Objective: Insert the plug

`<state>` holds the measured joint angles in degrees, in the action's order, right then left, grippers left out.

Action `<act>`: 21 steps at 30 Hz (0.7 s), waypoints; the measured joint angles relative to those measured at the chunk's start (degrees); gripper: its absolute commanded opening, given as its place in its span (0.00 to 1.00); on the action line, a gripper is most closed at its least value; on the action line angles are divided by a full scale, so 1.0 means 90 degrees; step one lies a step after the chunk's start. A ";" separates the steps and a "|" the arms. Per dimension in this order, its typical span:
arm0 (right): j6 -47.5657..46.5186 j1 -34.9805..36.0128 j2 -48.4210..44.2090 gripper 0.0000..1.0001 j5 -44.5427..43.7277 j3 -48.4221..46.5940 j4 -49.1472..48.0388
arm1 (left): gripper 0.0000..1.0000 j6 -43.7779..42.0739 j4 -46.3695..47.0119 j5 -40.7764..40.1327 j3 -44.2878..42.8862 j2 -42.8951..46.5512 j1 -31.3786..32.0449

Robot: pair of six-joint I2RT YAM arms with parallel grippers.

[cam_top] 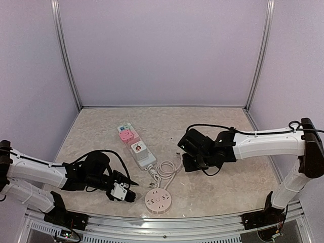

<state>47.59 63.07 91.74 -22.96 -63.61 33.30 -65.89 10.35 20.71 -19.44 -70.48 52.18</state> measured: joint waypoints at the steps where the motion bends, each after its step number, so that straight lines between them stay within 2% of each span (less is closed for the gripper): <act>1: -0.0024 -0.0223 0.0007 0.00 0.0049 0.0095 -0.0170 | 0.45 -0.0170 0.0000 -0.0007 -0.0075 -0.0160 -0.0002; 4: -0.0109 -0.0695 0.0041 0.00 0.0151 0.0282 -0.0437 | 0.44 -0.0532 -0.0012 -0.0002 -0.0384 -0.0719 -0.0051; 9: -0.0291 -0.0971 0.0165 0.00 0.0559 0.0398 -0.0777 | 0.39 -0.0738 -0.0005 0.0019 -0.0950 -0.1462 -0.0049; 16: -0.0716 -0.1309 0.0935 0.00 0.1307 0.0265 -0.1331 | 0.38 -0.0675 0.0187 0.0100 -0.1282 -0.2227 0.0381; 21: -0.1151 -0.1474 0.1370 0.00 0.1727 -0.0170 -0.1736 | 0.37 -0.0240 0.0517 0.0151 -0.1474 -0.2557 0.0801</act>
<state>37.23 49.80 104.07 -7.42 -65.14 17.67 -68.05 15.00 22.06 -32.71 -93.49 59.40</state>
